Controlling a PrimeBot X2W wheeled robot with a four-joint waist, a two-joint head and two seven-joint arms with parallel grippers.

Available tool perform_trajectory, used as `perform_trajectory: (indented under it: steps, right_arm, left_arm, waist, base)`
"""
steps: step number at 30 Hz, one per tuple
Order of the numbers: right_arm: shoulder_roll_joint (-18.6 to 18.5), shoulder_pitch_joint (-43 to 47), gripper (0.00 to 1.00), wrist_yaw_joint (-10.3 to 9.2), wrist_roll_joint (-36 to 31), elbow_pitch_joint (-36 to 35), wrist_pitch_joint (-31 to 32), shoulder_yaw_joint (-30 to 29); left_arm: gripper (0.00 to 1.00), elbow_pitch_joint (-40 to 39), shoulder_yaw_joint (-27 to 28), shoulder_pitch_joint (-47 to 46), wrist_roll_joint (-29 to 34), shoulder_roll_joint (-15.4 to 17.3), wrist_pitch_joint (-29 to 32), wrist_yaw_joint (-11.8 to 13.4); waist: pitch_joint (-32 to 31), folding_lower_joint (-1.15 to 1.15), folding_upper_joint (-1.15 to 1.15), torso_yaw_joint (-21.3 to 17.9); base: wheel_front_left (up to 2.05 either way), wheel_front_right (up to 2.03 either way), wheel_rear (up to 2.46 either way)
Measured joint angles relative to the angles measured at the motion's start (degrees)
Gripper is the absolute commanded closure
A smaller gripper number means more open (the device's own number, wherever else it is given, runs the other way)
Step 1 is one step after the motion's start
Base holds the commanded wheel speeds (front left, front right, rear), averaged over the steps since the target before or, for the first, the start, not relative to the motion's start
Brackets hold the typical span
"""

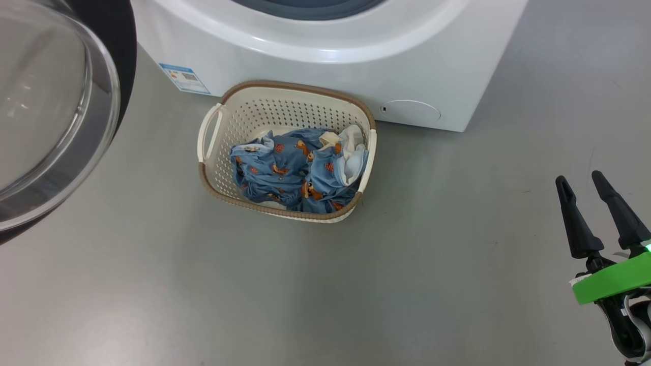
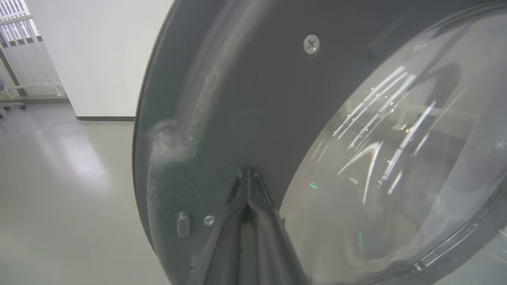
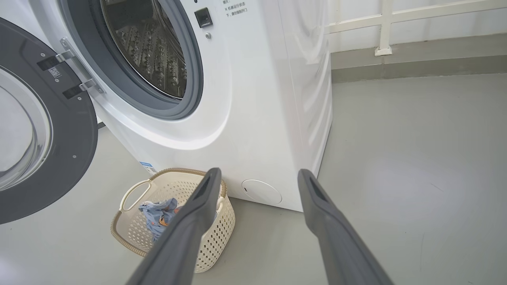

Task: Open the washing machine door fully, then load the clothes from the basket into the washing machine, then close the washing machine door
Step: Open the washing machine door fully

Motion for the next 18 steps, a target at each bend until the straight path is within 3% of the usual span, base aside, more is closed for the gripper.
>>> perform_trajectory:
  steps: [6,17,18]
  right_arm:
    - [0.1,0.0,0.0,0.0,0.0,0.2,0.0,0.0]
    - [1.3,0.3,0.0,0.0,0.0,1.0,0.0,1.0]
    - [1.4,0.3,0.0,0.0,0.0,1.1,0.0,1.1]
  left_arm:
    - [1.0,0.7,0.5,-0.2,0.0,-0.2,0.0,-0.5]
    - [1.0,-0.9,1.2,4.9,-1.6,-3.9,0.0,-6.0]
    - [0.94,-1.3,1.0,5.8,-1.6,-4.4,0.0,-6.5]
  waist:
    - [-0.5,0.0,0.0,0.1]
    - [-4.3,0.0,0.0,0.8]
    - [-4.8,0.0,0.0,0.9]
  base:
    - [0.0,0.0,0.0]
    - [0.0,0.0,0.0]
    - [0.0,0.0,0.0]
